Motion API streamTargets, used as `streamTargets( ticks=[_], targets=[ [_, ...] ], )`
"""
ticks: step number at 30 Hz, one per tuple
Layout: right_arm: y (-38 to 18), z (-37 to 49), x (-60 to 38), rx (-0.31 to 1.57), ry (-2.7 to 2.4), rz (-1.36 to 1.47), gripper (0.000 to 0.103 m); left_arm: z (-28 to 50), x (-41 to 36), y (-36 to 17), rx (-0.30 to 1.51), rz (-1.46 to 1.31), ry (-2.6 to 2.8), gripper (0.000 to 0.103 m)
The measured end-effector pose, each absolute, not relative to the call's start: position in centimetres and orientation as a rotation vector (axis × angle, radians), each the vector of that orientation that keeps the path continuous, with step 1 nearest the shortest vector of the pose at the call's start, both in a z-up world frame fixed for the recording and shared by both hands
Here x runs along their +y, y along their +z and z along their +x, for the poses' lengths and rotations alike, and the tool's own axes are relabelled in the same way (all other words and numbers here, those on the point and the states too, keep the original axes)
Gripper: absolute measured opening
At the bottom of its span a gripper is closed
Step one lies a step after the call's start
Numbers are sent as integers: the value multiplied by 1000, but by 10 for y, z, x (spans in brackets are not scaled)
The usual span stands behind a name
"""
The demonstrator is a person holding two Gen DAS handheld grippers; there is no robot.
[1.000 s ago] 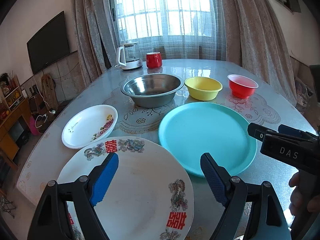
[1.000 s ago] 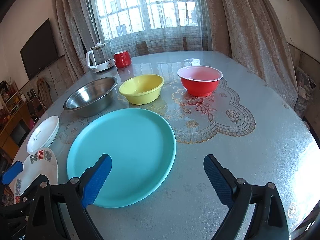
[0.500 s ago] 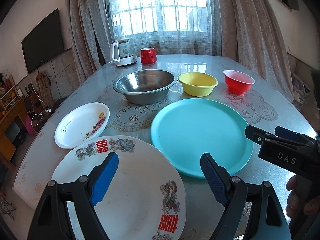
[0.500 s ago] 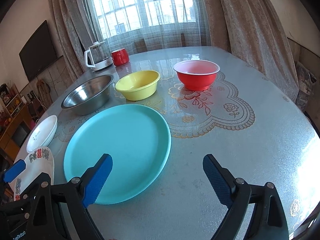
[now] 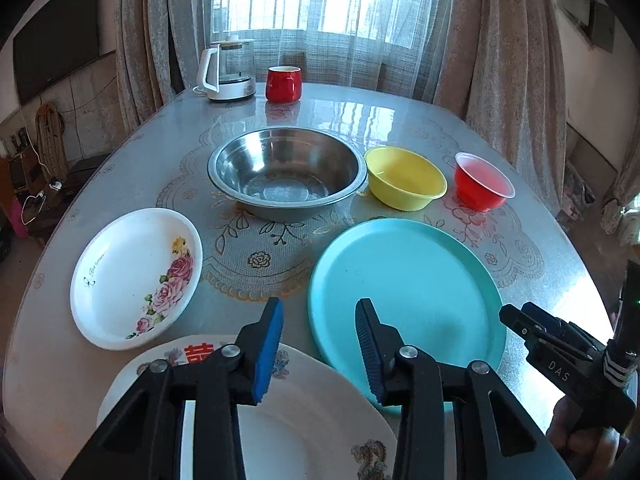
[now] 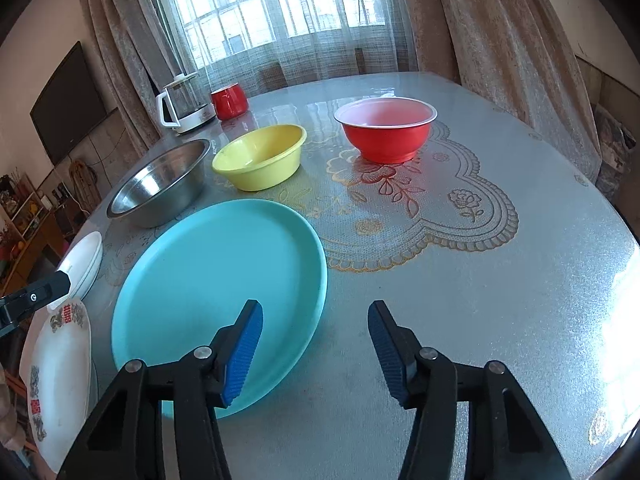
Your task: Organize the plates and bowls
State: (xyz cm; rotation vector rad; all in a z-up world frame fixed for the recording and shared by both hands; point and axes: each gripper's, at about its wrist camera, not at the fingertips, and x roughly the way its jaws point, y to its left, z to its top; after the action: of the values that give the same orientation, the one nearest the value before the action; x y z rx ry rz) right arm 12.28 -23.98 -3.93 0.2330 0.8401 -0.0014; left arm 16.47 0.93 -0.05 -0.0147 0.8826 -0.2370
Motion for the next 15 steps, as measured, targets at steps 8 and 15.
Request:
streamTargets(
  ticks=[8, 15],
  targets=[
    [-49, 136, -244, 886, 25, 235, 40, 211, -10, -28, 1020, 1, -276, 29],
    [-50, 141, -234, 881, 39, 128, 30, 227, -23, -38, 1058, 70, -288, 29]
  ],
)
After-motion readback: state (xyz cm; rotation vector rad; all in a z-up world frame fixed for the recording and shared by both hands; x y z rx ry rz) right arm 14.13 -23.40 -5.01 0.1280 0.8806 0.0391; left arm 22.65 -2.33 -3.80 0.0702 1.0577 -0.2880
